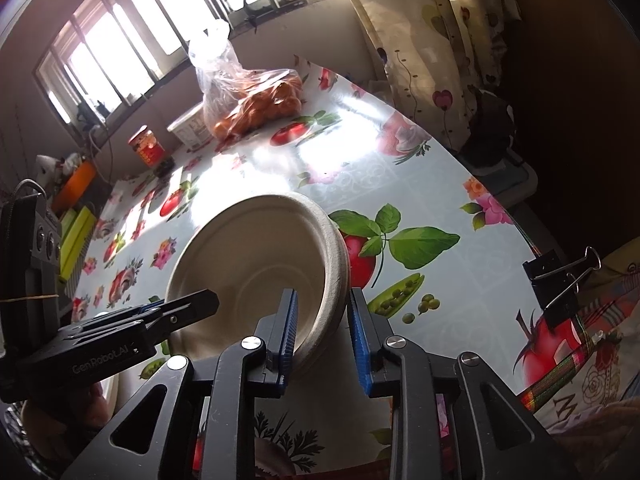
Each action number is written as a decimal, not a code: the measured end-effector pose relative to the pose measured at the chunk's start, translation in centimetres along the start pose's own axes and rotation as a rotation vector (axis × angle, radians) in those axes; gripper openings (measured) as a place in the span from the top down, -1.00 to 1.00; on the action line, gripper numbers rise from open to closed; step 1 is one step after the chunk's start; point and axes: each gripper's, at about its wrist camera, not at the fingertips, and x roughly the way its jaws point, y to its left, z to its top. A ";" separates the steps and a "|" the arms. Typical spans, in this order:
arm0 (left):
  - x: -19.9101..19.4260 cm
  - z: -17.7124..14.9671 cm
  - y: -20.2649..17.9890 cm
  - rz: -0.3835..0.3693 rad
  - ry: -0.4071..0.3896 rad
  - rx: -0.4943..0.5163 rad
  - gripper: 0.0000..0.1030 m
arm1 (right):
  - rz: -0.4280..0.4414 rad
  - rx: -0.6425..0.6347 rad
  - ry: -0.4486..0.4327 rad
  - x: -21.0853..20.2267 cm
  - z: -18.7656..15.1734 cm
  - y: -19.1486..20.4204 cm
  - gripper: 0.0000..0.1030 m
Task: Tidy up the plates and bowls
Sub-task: 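Carry the nested beige bowls with the left gripper toward the white plate stack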
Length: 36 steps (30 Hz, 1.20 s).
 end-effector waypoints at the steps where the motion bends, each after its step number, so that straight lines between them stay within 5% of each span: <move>1: 0.0 0.0 0.0 0.000 0.000 0.000 0.50 | -0.001 0.000 0.000 0.0 0.0 0.0 0.52; 36: -4.6 -0.9 2.4 0.031 -0.068 -0.050 0.50 | 0.059 -0.074 -0.012 -1.2 0.1 4.4 0.54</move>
